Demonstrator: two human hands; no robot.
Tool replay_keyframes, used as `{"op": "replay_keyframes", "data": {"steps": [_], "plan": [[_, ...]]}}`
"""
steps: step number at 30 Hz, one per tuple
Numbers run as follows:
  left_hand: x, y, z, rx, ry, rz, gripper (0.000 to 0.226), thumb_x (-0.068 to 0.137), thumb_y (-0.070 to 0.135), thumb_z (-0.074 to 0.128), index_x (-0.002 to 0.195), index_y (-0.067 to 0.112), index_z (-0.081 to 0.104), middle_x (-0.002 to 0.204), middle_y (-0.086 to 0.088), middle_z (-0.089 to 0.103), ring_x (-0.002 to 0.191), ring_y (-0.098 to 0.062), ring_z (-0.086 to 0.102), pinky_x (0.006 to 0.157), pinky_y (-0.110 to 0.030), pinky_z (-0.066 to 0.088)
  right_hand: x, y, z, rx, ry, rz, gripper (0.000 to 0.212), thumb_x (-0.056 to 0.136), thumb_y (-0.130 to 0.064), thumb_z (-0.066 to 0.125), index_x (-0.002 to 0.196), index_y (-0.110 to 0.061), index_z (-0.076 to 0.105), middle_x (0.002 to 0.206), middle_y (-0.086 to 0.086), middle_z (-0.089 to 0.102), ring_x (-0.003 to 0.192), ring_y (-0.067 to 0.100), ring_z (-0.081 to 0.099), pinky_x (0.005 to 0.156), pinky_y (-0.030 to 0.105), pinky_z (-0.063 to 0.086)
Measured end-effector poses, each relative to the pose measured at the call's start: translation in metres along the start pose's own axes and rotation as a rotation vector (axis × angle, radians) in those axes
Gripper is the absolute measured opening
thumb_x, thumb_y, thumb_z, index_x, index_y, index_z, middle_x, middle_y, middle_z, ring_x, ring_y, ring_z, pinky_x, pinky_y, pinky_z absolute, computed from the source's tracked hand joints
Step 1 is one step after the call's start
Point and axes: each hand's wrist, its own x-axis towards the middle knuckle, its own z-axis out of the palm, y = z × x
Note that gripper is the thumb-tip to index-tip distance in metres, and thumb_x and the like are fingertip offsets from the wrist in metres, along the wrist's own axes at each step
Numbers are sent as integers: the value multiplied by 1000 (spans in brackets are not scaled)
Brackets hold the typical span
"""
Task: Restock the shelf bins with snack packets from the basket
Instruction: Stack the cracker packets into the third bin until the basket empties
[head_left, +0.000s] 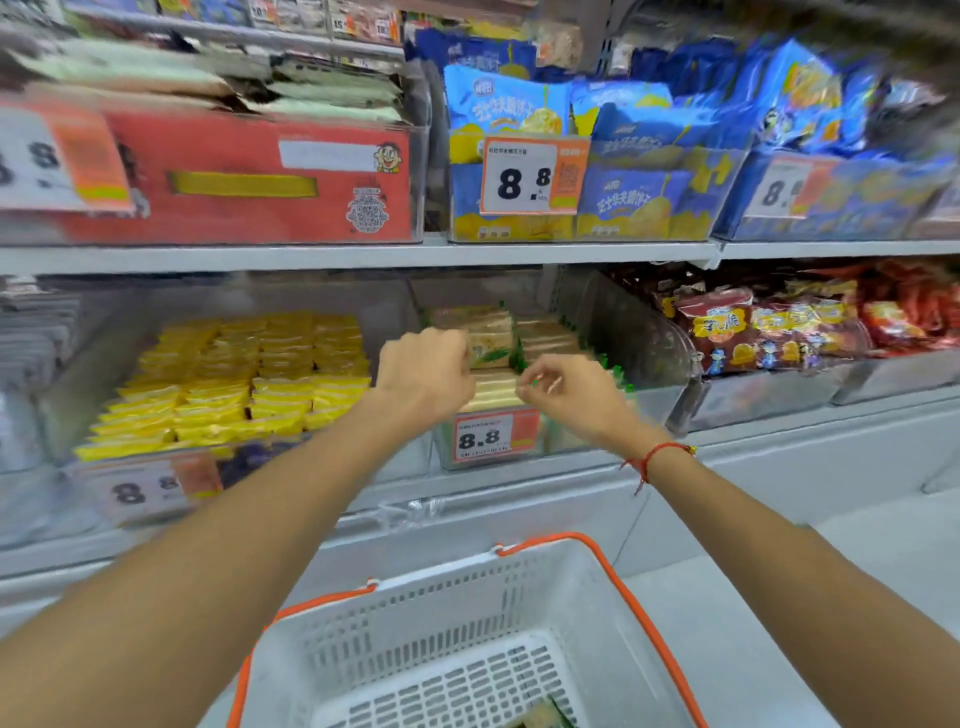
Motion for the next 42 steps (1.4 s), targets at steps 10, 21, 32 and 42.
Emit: {"op": "replay_keyframes", "data": {"steps": [10,21,32,42], "plan": [[-123,13,86,-252,-326,-125,21,87,28,53,102,30,69,113,1,69,109,-26,60,87,-31,47,-145,35,61,115,-446,231,10,88,-9,62,91,-16,68,70,-8,63,53,-4,58,65,21,54],[-209,-20,256,-404,-830,-201,21,95,19,49,106,20,68,103,-7,63,74,-23,52,73,-38,50,-240,120,189,13,-828,456,17,94,-13,51,102,-17,66,127,12,58,95,24,61,79,32,49],[-300,-34,375,-402,-1285,-206,66,94,10,54,151,11,20,155,-9,27,134,-24,40,103,-33,41,-267,158,289,-407,-1267,98,63,84,-57,58,140,-32,42,152,10,26,140,32,19,112,53,24],[-307,-53,393,-317,-1239,-73,68,82,50,68,139,22,44,138,-6,37,127,-25,35,103,-36,35,-275,136,305,-213,-1192,166,53,84,-46,65,125,-16,51,130,6,52,118,25,48,102,39,38]]}}
